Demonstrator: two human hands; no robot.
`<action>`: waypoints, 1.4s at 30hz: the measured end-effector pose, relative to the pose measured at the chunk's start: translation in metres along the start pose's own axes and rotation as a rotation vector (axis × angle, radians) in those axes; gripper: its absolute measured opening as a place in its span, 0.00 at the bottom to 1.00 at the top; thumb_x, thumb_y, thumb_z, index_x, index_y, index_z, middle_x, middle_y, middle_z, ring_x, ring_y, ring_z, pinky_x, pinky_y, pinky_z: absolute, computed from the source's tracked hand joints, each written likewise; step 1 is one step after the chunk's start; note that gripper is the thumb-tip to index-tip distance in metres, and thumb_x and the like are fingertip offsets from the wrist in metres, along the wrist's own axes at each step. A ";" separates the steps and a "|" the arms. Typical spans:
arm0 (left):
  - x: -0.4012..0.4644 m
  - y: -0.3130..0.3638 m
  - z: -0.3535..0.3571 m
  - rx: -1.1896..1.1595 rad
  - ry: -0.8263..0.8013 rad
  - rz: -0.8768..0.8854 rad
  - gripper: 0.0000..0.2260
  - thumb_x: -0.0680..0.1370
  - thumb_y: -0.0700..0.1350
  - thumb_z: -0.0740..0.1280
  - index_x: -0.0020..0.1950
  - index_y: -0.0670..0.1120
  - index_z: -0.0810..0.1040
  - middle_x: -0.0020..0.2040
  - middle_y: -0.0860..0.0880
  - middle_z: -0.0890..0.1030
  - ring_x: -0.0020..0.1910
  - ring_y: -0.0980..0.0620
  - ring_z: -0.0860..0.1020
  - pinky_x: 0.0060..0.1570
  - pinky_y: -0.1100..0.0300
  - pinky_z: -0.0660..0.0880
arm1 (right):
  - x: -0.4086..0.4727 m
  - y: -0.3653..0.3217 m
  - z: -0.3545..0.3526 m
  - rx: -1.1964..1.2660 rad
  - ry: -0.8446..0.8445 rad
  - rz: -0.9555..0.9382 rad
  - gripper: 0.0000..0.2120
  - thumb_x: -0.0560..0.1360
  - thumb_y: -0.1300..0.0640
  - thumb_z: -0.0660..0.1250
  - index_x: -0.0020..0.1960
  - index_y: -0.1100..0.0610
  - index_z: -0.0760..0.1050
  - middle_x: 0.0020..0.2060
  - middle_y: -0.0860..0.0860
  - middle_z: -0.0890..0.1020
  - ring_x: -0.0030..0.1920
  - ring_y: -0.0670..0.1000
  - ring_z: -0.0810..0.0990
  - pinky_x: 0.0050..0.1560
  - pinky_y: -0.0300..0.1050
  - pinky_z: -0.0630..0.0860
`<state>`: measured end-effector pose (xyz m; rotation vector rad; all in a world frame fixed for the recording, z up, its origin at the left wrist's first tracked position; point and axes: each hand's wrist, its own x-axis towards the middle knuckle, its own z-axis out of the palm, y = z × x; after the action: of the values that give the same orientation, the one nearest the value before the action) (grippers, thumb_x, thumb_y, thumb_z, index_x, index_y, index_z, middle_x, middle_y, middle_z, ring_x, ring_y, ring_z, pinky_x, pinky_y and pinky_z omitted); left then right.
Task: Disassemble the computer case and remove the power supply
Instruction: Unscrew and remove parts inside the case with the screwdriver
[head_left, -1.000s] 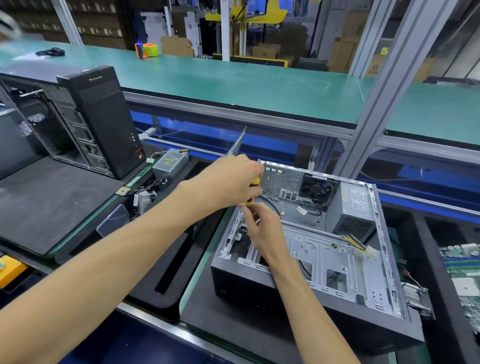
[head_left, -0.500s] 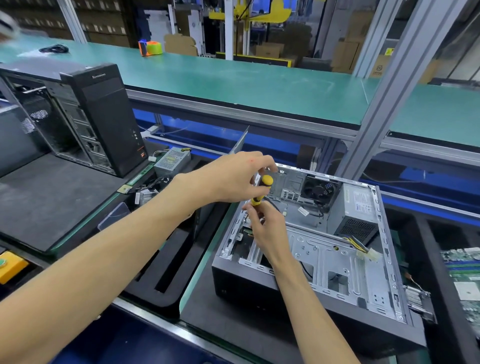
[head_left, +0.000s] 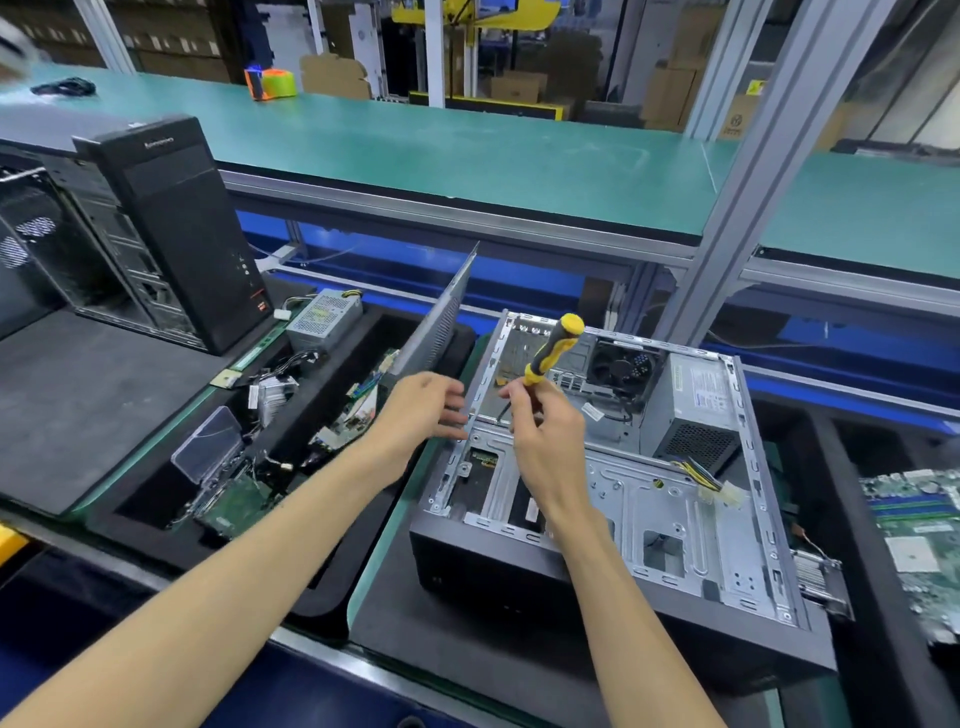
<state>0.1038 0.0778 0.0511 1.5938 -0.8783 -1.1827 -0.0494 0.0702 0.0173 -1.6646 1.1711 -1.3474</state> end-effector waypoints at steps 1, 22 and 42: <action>-0.001 -0.006 0.004 -0.036 0.008 -0.034 0.12 0.84 0.40 0.58 0.60 0.36 0.76 0.50 0.38 0.80 0.39 0.45 0.82 0.38 0.53 0.82 | 0.000 -0.004 -0.004 0.006 0.014 -0.010 0.10 0.83 0.50 0.60 0.47 0.48 0.79 0.38 0.45 0.78 0.33 0.47 0.74 0.35 0.40 0.69; -0.026 0.007 0.097 -0.431 -0.651 -0.544 0.20 0.85 0.46 0.55 0.33 0.49 0.60 0.28 0.53 0.54 0.21 0.57 0.53 0.19 0.65 0.49 | -0.014 -0.017 -0.073 0.150 0.221 0.182 0.12 0.83 0.54 0.64 0.43 0.48 0.82 0.33 0.43 0.80 0.33 0.42 0.75 0.38 0.40 0.70; 0.004 -0.016 0.101 0.896 -0.685 0.713 0.06 0.80 0.51 0.66 0.46 0.51 0.74 0.46 0.54 0.71 0.44 0.56 0.73 0.47 0.58 0.68 | -0.056 0.001 -0.100 0.167 0.588 0.360 0.13 0.83 0.54 0.59 0.40 0.56 0.72 0.28 0.44 0.72 0.30 0.48 0.73 0.32 0.42 0.73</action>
<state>0.0083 0.0527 0.0243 1.2486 -2.4366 -0.8134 -0.1506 0.1249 0.0190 -0.8967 1.5432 -1.6868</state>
